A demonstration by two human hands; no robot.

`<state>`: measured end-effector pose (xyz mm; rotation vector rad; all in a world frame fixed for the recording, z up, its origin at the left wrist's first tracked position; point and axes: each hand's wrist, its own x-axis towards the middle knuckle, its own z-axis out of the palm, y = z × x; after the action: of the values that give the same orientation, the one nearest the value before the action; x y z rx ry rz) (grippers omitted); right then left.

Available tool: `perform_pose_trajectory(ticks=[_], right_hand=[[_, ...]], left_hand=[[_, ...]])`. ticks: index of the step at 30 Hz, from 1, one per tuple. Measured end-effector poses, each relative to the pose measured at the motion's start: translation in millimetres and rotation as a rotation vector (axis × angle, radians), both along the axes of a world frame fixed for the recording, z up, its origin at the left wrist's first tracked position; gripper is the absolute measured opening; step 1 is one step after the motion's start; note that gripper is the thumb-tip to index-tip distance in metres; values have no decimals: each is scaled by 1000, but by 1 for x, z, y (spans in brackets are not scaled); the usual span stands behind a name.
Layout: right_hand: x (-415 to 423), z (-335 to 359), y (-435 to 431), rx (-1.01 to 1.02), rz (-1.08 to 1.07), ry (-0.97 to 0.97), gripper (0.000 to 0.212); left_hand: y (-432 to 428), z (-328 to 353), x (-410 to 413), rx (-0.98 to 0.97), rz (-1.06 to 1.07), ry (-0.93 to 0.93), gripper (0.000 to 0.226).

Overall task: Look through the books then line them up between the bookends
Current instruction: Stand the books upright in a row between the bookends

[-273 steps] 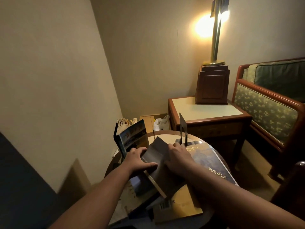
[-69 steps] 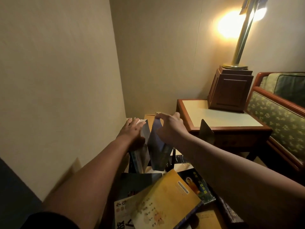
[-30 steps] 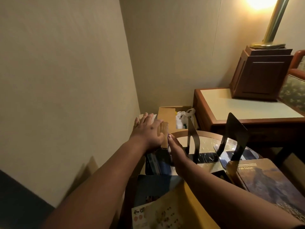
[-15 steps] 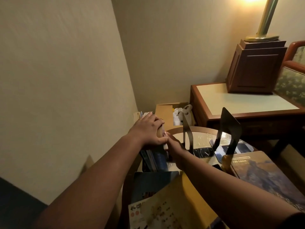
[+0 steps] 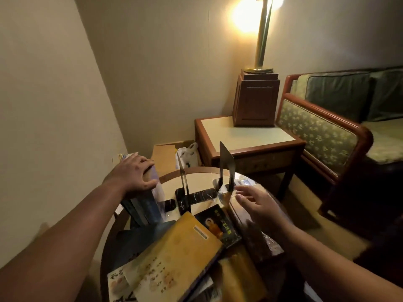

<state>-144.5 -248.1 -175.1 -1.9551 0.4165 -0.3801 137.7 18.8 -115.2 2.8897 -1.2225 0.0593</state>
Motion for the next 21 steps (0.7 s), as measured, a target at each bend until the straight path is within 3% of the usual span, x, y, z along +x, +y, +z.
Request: perform_pose_trajectory(ticks=[3,6,11,15,21], right_hand=[[2,-16,-32,-226,-113,138,32],[26,-17,-28,-502,-8,339,49],[68,-20,-2,-699,137,623,79],[62,-26,-2,-780,121,600,73],[39,-24,-19,-705,236,543,70]], left_hand=[[-1,-1,2,-5,1,-14,99],[-1,-4,5,0,7,-10,86],[-1,-4,6,11,10,-16,81],[0,-4,7,-3,12,-6,79],[0,-2,4,-35,13,17,84]])
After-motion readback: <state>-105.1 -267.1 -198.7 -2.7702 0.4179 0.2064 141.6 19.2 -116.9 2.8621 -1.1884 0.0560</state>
